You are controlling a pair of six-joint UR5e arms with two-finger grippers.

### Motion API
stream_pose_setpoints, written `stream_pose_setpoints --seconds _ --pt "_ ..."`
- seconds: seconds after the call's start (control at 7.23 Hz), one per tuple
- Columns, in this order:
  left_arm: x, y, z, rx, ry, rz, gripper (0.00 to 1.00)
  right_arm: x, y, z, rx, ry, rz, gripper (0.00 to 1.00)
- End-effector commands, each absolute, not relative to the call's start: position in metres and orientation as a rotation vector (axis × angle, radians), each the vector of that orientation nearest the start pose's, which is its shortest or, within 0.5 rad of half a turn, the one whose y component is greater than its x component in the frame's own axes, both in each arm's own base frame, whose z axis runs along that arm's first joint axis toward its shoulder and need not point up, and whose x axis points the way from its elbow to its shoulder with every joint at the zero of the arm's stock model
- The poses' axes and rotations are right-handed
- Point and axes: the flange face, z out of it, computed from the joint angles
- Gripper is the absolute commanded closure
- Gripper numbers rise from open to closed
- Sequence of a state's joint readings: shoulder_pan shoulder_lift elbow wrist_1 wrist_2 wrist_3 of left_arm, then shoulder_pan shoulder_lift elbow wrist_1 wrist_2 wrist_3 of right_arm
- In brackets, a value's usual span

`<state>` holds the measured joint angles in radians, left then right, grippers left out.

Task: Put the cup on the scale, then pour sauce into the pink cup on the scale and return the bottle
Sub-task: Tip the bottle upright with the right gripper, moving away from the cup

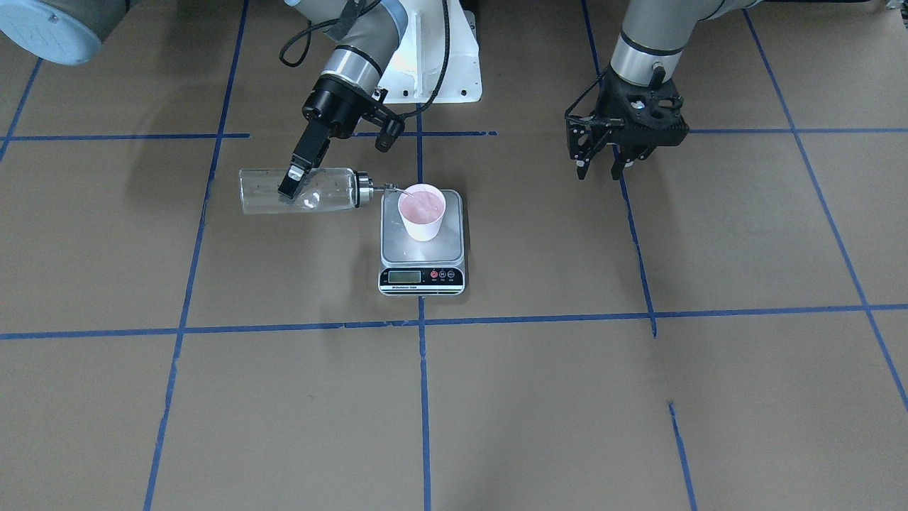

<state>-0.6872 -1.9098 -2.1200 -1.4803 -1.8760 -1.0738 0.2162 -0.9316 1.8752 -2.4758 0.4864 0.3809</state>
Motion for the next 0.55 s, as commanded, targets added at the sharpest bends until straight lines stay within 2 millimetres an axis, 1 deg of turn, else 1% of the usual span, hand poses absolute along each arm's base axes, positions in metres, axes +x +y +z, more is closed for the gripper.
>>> stream_pose_setpoints --seconds 0.0,0.14,0.28,0.42 --pt "0.341 -0.414 0.254 0.202 0.817 -0.057 0.42 -0.513 -0.338 0.232 0.902 0.554 -0.667 1.00" --pt "0.341 -0.414 0.254 0.201 0.818 -0.059 0.42 -0.512 -0.336 0.240 0.923 0.444 -0.531 1.00" --pt "0.341 -0.414 0.255 0.200 0.816 -0.059 0.42 -0.513 -0.337 0.245 0.951 0.338 -0.435 1.00" --pt "0.341 -0.414 0.255 0.201 0.816 -0.057 0.42 -0.511 -0.334 0.237 0.921 0.152 -0.316 1.00"
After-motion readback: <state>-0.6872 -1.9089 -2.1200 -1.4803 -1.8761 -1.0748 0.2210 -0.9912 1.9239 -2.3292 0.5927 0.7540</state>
